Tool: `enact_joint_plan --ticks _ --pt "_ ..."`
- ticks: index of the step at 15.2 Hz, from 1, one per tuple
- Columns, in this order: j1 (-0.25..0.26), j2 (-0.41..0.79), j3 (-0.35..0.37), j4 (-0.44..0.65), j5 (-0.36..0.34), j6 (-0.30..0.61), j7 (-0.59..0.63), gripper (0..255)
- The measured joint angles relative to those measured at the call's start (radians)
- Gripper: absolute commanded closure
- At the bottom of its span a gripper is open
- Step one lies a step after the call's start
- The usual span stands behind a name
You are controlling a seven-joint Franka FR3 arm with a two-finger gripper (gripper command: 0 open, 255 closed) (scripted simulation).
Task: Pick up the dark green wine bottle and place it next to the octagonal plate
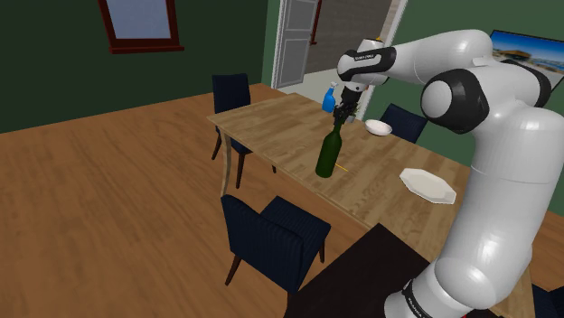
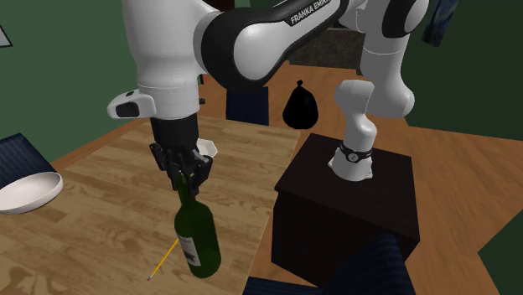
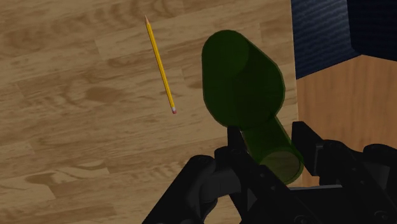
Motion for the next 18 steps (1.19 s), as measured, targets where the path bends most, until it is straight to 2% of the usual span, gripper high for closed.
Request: enact_joint_plan --ticks 16,18 --pt "-0.01 -0.016 -0.008 0.176 -0.015 -0.19 0.019 255" --pt "-0.014 -0.049 -0.016 0.139 -0.025 -0.186 0.004 255"
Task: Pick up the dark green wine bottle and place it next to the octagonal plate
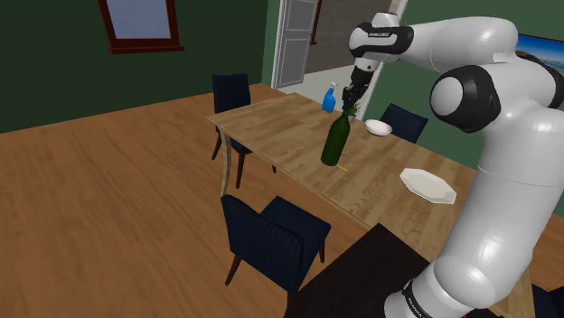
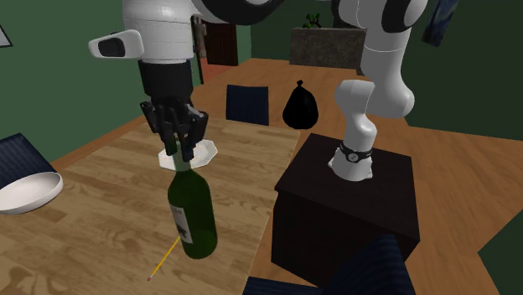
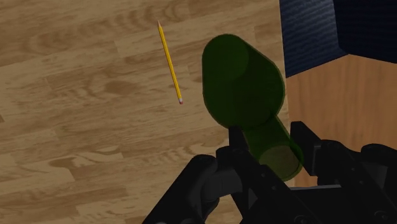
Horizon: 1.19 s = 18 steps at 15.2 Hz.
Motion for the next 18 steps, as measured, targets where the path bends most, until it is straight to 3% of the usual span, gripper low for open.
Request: enact_joint_plan --ticks 7,18 --pt "-0.041 -0.165 -0.051 -0.209 -0.051 0.051 -0.102 255" --pt "-0.136 -0.33 -0.148 -0.391 -0.115 0.075 -0.286 255"
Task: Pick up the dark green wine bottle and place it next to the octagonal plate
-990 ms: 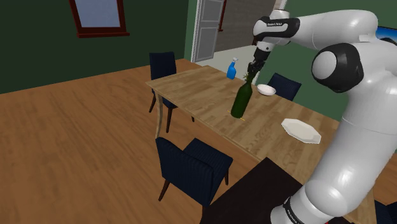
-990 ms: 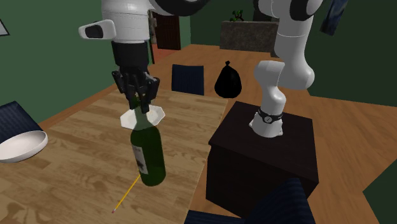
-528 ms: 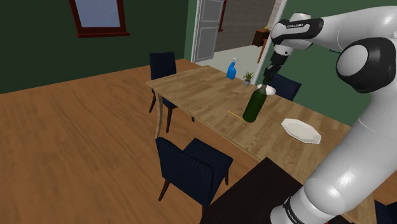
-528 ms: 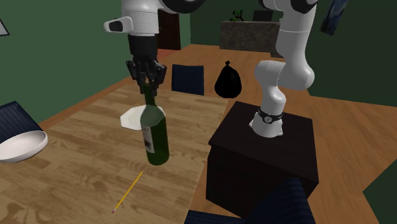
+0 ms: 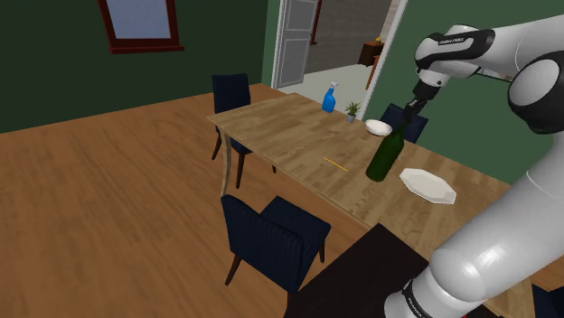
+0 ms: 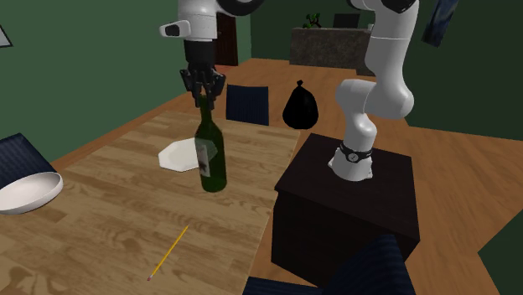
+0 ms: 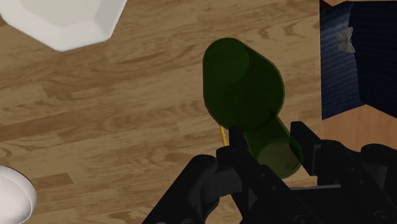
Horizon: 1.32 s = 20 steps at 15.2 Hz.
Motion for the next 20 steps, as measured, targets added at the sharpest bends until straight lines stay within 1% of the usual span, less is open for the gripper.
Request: enact_joint_plan --ticks 3,8,13,18,20 --pt "-0.03 -0.036 -0.031 -0.035 -0.018 0.001 -0.056 255" --pt "-0.079 -0.063 -0.088 -0.055 -0.031 -0.006 -0.157 255" --pt "-0.133 -0.055 -0.158 -0.03 -0.024 -0.032 -0.282 255" --pt "-0.19 -0.024 -0.234 -0.013 0.001 -0.036 -0.422 255" --pt "-0.214 0.017 -0.265 0.023 0.032 -0.048 -0.484 255"
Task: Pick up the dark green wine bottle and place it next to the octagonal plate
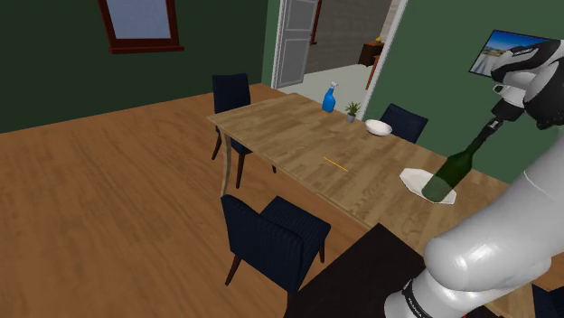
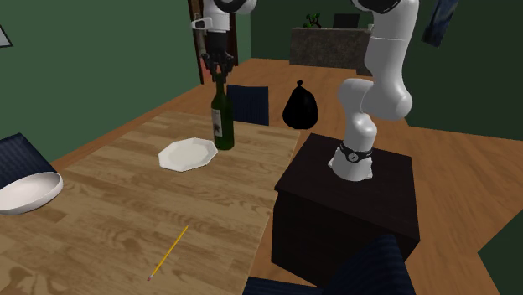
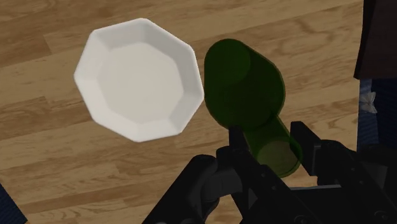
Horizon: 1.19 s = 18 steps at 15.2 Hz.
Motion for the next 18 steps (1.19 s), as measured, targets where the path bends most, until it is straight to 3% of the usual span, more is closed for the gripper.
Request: enact_joint_plan --ticks 3,9,14,18 --pt "-0.045 0.039 -0.043 0.042 0.033 -0.025 -0.094 255" --pt "-0.178 0.199 -0.101 0.171 0.166 -0.083 -0.298 255" --pt "-0.351 0.351 -0.105 0.324 0.283 -0.161 -0.455 255" --pt "-0.539 0.499 -0.073 0.512 0.385 -0.248 -0.557 255"
